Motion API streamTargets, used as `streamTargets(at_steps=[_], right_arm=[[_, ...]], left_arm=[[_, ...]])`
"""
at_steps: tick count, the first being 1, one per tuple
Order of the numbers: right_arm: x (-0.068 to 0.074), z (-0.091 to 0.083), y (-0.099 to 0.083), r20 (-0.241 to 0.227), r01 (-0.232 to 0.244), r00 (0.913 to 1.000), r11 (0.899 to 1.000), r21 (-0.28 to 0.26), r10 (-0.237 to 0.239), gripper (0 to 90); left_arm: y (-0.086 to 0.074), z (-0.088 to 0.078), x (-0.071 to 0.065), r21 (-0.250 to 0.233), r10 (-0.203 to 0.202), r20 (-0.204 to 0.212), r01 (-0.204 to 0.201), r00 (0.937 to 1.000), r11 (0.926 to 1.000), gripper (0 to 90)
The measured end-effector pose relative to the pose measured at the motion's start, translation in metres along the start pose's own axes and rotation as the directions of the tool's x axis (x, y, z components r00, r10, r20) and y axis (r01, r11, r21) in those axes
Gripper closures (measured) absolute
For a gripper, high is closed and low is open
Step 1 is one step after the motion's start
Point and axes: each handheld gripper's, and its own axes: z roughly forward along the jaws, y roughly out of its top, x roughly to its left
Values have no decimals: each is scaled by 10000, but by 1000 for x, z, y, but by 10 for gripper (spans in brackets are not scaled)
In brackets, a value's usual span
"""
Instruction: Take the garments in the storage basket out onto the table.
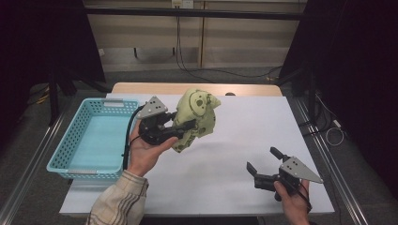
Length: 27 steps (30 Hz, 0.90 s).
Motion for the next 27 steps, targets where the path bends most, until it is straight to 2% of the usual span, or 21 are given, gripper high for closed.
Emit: streamTargets(at_steps=[1,4,6,9,12,14,16,17,18,20,23,25,27], right_arm=[[0,0,0,-32,-6,10000,10000,-21,6,0],[1,0,0,-12,-19,10000,10000,55,19,0],[1,0,0,-48,-20,10000,10000,30,21,0],[1,0,0,-21,-27,10000,10000,57,27,0],[1,1,0,-60,-30,10000,10000,39,30,0],[1,1,0,-62,-49,10000,10000,46,49,0],[1,0,0,-70,-29,10000,10000,37,29,0],[1,0,0,-75,-22,10000,10000,52,23,0],[1,0,0,-64,-23,10000,10000,76,23,0],[1,1,-1,-72,2,10000,10000,99,-1,0],[1,1,-1,-114,36,9999,10000,75,-36,0],[1,1,-1,-99,27,9999,9999,101,-26,0],[1,1,-1,-156,10,9999,9999,102,-9,0]], left_arm=[[-3,3,0,57,-56,133,55,9999,10000,513],[-9,12,0,500,-37,119,31,9999,9987,512],[-12,20,2,941,-56,79,49,10000,9956,512],[-18,29,5,1332,63,104,-76,9999,9911,512],[-25,39,11,1595,-142,113,123,9998,9871,512],[-29,44,14,1902,-173,4,169,9999,9816,512],[-35,50,18,2184,-297,83,272,9995,9755,510],[-37,52,19,2164,-280,70,258,9996,9760,508],[-40,54,19,2364,-383,46,361,9993,9710,506],[-44,59,21,2785,-338,15,321,9994,9599,504],[-50,66,23,2955,-370,48,339,9993,9548,501],[-53,71,24,3069,-446,-185,481,9988,9505,499],[-57,77,27,3004,-479,-163,506,9987,9525,496]])
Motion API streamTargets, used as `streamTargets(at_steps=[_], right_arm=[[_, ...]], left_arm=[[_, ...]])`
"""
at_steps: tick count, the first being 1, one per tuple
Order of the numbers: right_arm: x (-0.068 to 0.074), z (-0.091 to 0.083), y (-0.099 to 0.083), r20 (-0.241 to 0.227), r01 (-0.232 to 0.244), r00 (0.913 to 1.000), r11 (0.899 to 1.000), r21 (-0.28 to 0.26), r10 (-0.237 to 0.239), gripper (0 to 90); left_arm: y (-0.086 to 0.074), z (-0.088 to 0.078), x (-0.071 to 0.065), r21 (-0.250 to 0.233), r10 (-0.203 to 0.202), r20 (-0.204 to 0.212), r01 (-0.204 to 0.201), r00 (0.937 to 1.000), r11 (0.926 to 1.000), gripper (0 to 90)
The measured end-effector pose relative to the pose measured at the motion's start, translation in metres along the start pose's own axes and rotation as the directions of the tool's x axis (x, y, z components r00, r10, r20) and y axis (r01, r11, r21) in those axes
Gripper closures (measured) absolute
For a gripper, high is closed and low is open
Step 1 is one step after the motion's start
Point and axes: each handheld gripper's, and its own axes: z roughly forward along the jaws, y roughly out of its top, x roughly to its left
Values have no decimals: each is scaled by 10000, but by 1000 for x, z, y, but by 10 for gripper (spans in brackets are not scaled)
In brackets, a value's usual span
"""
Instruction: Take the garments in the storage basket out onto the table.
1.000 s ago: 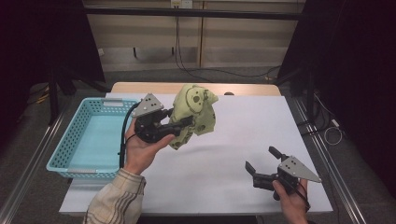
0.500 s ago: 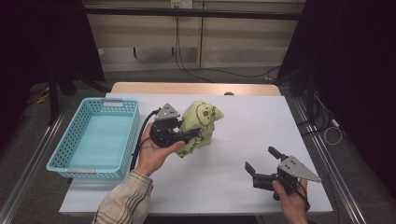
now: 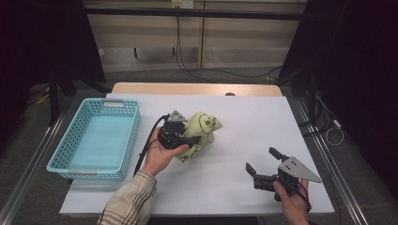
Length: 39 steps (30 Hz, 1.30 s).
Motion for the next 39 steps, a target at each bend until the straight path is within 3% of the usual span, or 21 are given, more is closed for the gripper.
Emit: streamTargets(at_steps=[5,7,10,14,18,20,21,22,28,30,36,39], right_arm=[[0,0,0,-52,6,10000,10000,-10,-6,0],[0,0,0,-54,-23,10000,10000,32,23,0],[0,0,0,-64,-14,10000,10000,36,14,0],[1,0,0,-7,8,10000,9999,102,-8,0],[1,1,-1,-1,28,10000,9999,111,-28,0],[1,1,-1,-24,69,10000,9999,120,-68,0],[1,1,-1,-35,77,10000,9999,117,-77,0],[1,1,-1,-33,70,10000,9999,120,-69,0],[1,1,-1,-47,37,10000,9999,140,-37,0],[1,1,-1,-118,49,9999,10000,85,-48,0],[2,1,-1,-69,73,9999,9999,86,-72,0],[2,2,-1,-114,-199,9997,9998,63,199,0]], left_arm=[[-4,12,5,383,77,-232,-68,9997,9992,490],[-5,16,6,348,-170,-249,179,9995,9992,487],[-6,20,9,488,-138,-105,143,9998,9987,481],[-8,26,11,503,-63,-284,77,9996,9987,471],[-10,37,11,577,-374,-238,387,9990,9976,459],[-11,39,11,721,-263,-200,276,9995,9970,454],[-11,41,12,552,-281,250,267,9993,9981,451],[-11,40,11,707,-82,-157,93,9998,9975,446],[-13,50,12,804,19,-73,-13,10000,9968,399],[-13,53,10,934,387,-146,-372,9991,9949,384],[-15,56,8,824,579,-245,-557,9980,9950,353],[-17,55,10,705,422,-94,-414,9991,9967,332]])
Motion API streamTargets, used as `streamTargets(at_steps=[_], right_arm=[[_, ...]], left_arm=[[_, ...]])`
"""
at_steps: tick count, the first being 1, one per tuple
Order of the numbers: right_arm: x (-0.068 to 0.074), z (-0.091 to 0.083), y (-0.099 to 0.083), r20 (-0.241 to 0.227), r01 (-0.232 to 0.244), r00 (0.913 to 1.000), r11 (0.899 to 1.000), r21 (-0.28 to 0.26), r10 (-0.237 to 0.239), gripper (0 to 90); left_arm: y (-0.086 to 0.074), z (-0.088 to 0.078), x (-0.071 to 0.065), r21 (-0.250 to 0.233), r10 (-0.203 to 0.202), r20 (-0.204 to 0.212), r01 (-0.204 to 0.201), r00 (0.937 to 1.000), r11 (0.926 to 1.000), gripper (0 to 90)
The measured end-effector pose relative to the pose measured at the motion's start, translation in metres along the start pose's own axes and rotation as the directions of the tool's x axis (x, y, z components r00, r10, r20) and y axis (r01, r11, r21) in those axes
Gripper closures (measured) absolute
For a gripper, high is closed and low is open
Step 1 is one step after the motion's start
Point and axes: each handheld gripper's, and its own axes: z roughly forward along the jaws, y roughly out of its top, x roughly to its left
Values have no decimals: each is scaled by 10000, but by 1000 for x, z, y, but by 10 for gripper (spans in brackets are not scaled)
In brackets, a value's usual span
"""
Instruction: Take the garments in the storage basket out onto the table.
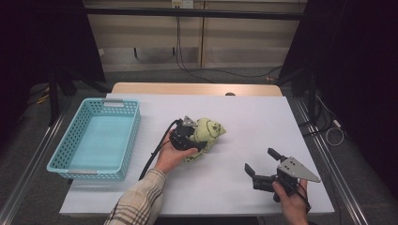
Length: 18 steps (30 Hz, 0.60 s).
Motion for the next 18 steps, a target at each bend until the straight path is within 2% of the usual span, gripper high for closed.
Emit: streamTargets(at_steps=[2,4,5,7,9,11,15,18], right_arm=[[1,0,0,-17,-248,9997,9997,64,249,0],[1,1,0,2,-59,10000,9999,95,59,0],[1,2,0,-38,-94,9999,9999,117,95,0],[1,2,0,-1,-4,10000,9999,156,4,0],[1,3,0,6,6,10000,9999,158,-6,0],[2,3,0,17,-12,10000,9999,143,12,0],[1,5,0,23,14,10000,9999,166,-14,0],[3,6,0,5,-150,9999,9998,131,150,0]], left_arm=[[-2,0,0,-204,-147,-25,147,9999,9997,321],[-3,-1,-1,-309,-216,8,216,9998,9993,298],[-4,-1,-1,-332,-66,-8,66,10000,9994,270],[-5,-2,-3,-536,-71,43,73,10000,9985,232],[-5,-3,-2,-546,-97,72,101,9999,9985,166],[-5,-4,-3,-783,-361,176,374,9992,9962,103],[-6,-9,-2,-959,-446,81,452,9990,9944,51],[-7,-14,-3,-1112,-69,48,74,10000,9938,42]])
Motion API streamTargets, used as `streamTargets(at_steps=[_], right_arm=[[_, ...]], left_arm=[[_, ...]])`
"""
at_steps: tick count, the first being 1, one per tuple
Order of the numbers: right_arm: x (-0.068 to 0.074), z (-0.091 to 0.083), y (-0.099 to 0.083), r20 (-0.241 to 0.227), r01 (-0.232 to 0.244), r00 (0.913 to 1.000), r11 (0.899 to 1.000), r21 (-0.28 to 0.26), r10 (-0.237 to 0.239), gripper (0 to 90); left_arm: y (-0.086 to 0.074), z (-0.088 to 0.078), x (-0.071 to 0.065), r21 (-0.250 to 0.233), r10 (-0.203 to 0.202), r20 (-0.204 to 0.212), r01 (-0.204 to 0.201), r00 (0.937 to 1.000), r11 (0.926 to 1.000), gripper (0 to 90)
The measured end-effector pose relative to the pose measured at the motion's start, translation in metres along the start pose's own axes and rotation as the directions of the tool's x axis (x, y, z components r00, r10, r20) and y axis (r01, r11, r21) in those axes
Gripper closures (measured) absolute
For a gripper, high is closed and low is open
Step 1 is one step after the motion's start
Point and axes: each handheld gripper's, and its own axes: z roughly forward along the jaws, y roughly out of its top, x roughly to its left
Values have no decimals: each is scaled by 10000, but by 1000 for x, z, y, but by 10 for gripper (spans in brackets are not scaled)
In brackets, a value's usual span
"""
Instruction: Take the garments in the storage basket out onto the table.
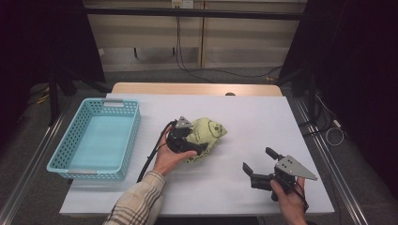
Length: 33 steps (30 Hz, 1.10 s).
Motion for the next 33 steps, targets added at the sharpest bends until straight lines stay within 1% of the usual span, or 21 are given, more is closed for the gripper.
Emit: streamTargets(at_steps=[1,3,5,6,7,10,12,14,16,18,20,21,22,24,26,27,28,30,31,32,33], right_arm=[[0,0,0,-5,79,10000,10000,12,-79,0],[0,0,0,7,173,9999,9998,42,-173,0],[1,0,0,63,85,9999,10000,26,-85,0],[0,-1,0,82,112,9999,9999,7,-112,0],[0,-1,0,85,98,9999,9999,-42,-98,0],[-2,0,1,130,47,9999,10000,-21,-47,0],[-2,3,1,157,15,9999,10000,-6,-15,0],[-2,6,2,143,-43,9999,10000,-29,43,0],[-2,8,4,72,71,9999,9999,-92,-70,0],[1,10,6,117,-17,9999,9999,-99,18,0],[1,12,8,144,266,9995,9996,-126,-264,0],[1,12,9,169,258,9995,9996,-108,-257,0],[2,13,10,138,289,9995,9996,-67,-288,0],[3,15,12,-97,374,9993,9993,75,-373,0],[5,18,13,-165,364,9992,9993,118,-362,0],[6,20,14,-257,376,9990,9991,188,-371,0],[7,22,14,-368,363,9987,9992,176,-356,0],[9,28,16,-548,366,9979,9990,251,-352,0],[11,32,16,-669,433,9969,9987,281,-413,0],[12,35,17,-728,462,9964,9985,291,-440,0],[13,38,18,-772,557,9956,9978,349,-529,0]], left_arm=[[0,-1,-1,-99,-28,-30,27,10000,9999,41],[2,-7,-2,-356,168,-21,-169,9999,9992,51],[3,-15,-3,-482,417,-92,-421,9991,9980,39],[3,-19,-4,-502,444,-149,-451,9989,9977,40],[4,-23,-4,-662,469,-129,-477,9988,9967,42],[4,-35,-2,-1205,275,-114,-286,9996,9923,39],[3,-42,-1,-1502,158,-316,-203,9994,9884,37],[1,-49,1,-1496,308,-557,-388,9980,9880,32],[-1,-53,1,-1539,332,-722,-440,9968,9871,33],[-3,-58,2,-1628,286,-767,-408,9966,9858,38],[-8,-64,1,-1604,365,-917,-509,9951,9857,38],[-11,-67,0,-1738,414,-1019,-588,9939,9830,41],[-13,-71,0,-1837,459,-1062,-649,9933,9808,40],[-19,-76,0,-2034,340,-1021,-543,9942,9776,38],[-26,-82,0,-1991,6,-877,-181,9961,9798,72],[-29,-83,0,-2070,57,-1017,-267,9948,9780,61],[-32,-86,0,-2165,51,-1350,-346,9908,9757,55],[-35,-89,3,-2344,-82,-1248,-215,9921,9719,58],[-36,-90,3,-2380,-97,-1304,-218,9914,9710,58],[-37,-91,2,-2569,-188,-1336,-163,9909,9663,58],[-38,-92,1,-2509,-46,-1466,-326,9892,9675,57]])
